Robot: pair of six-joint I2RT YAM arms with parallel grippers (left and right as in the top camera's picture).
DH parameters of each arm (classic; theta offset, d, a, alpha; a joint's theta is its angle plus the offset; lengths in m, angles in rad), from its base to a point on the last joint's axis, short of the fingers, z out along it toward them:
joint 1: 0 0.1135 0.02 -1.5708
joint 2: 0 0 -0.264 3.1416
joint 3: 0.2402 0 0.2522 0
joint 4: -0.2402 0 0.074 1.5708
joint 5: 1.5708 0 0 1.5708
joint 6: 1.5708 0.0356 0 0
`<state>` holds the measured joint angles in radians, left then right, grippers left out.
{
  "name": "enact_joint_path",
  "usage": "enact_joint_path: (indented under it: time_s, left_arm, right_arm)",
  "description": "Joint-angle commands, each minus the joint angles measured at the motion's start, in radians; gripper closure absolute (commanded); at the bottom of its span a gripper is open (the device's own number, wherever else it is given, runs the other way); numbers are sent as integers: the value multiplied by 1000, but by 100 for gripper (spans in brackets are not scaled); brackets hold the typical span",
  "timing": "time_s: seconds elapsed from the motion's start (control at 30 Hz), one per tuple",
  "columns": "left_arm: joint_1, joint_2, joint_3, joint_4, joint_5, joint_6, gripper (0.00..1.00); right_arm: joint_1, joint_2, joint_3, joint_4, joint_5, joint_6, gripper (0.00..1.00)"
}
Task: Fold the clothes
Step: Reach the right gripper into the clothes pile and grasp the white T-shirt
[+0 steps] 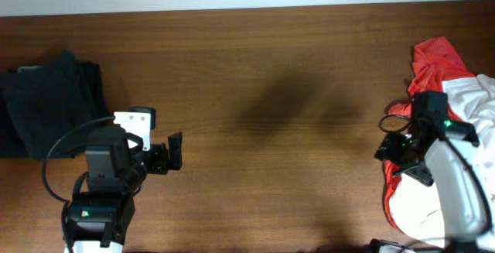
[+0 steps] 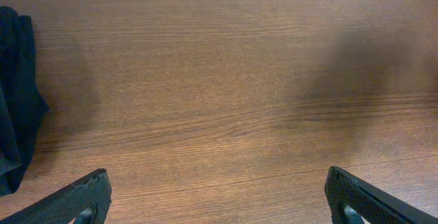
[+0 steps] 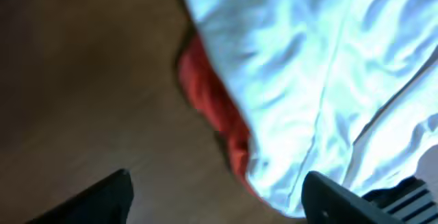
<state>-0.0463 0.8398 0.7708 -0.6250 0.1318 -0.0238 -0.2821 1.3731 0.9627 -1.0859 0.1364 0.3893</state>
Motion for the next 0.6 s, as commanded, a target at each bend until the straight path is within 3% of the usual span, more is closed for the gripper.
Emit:
enact_joint_path:
  time_s: [0.0, 0.13, 0.3, 0.47, 0.53, 0.57]
  left_arm:
    - [5, -1, 18, 3, 13, -6, 1]
    - [5, -1, 18, 3, 14, -6, 1]
    - [5, -1, 18, 3, 13, -6, 1]
    - [5, -1, 18, 3, 10, -6, 1]
    - [5, -1, 18, 3, 10, -6, 1]
    - [5, -1, 18, 3, 10, -6, 1]
  right_arm:
    - [-29, 95, 6, 5, 39, 8, 20]
    - [-29, 223, 6, 67, 86, 12, 35]
    - [-29, 252, 2, 104, 135, 12, 44]
    - [-29, 253, -20, 114, 150, 12, 46]
    - [-29, 253, -20, 115, 161, 13, 58]
    - [-29, 253, -23, 115, 161, 13, 59]
